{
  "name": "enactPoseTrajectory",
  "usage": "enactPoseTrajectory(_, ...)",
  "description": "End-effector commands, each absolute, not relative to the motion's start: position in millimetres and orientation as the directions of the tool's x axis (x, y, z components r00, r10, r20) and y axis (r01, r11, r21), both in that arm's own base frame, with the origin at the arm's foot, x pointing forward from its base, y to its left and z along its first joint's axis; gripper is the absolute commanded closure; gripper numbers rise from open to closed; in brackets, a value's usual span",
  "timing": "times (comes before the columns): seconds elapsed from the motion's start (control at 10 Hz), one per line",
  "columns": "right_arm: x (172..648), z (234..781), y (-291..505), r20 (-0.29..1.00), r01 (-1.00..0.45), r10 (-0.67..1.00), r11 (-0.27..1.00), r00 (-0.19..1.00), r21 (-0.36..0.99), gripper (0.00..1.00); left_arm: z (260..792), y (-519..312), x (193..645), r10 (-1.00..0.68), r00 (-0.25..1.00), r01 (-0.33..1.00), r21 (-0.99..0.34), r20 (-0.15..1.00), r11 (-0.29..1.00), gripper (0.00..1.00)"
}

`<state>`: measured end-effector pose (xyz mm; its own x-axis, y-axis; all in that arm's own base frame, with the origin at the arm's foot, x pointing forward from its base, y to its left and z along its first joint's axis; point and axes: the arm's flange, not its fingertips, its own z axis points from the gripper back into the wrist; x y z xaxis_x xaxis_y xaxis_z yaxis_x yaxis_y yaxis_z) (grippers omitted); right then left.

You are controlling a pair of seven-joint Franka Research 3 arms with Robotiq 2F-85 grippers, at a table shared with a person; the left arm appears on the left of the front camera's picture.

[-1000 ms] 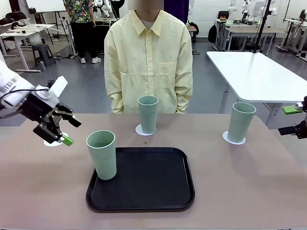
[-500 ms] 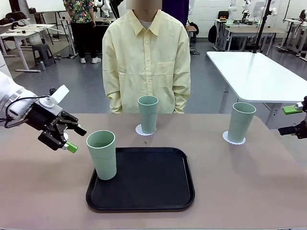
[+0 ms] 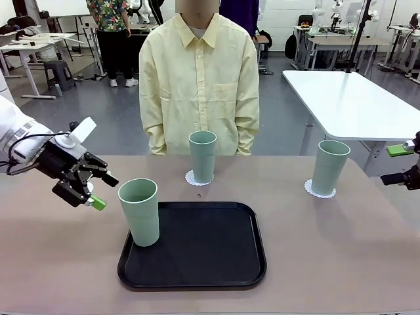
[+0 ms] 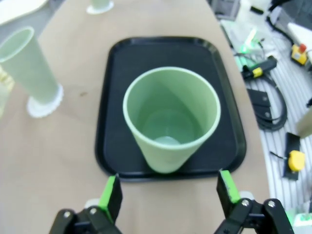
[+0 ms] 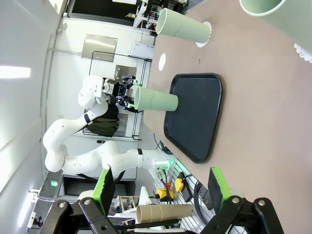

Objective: Place coasters on the table and set cups on them.
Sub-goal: Take one Reusable plastic cup from the Flat Tray and place it on a coaster set by the human.

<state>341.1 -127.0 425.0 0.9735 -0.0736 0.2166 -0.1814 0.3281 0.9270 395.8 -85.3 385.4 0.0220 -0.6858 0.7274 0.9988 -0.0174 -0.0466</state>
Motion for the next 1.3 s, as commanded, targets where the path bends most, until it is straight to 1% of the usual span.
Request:
enactPoseTrajectory(0.0,339,426,-127,0.226,-0.191,-0.076,0.316,0.971,0.929,0.00,363,-63,409,-0.605,-0.045,0.999,0.021,0.795,-0.047,0.00)
enactPoseTrajectory(0.1,339,426,-127,0.226,-0.191,-0.076,0.316,0.971,0.929,0.00,353,-56,408,-0.556,-0.106,0.994,0.086,0.825,-0.062,0.00)
enactPoseTrajectory(0.4,339,426,-127,0.226,-0.191,-0.076,0.316,0.971,0.929,0.00,327,-48,400,-0.392,-0.180,0.984,0.166,0.902,-0.069,0.00)
enactPoseTrajectory(0.6,339,426,-127,0.226,-0.191,-0.076,0.316,0.971,0.929,0.00,308,-53,389,-0.353,-0.120,0.993,0.109,0.928,-0.050,0.00)
enactPoseTrajectory(0.9,339,426,-127,0.226,-0.191,-0.076,0.316,0.971,0.929,0.00,292,-54,388,-0.310,-0.054,0.999,0.053,0.949,-0.010,0.00)
enactPoseTrajectory(1.2,339,426,-127,0.226,-0.191,-0.076,0.316,0.971,0.929,0.00,281,-60,392,-0.292,-0.044,0.999,0.041,0.955,-0.017,0.00)
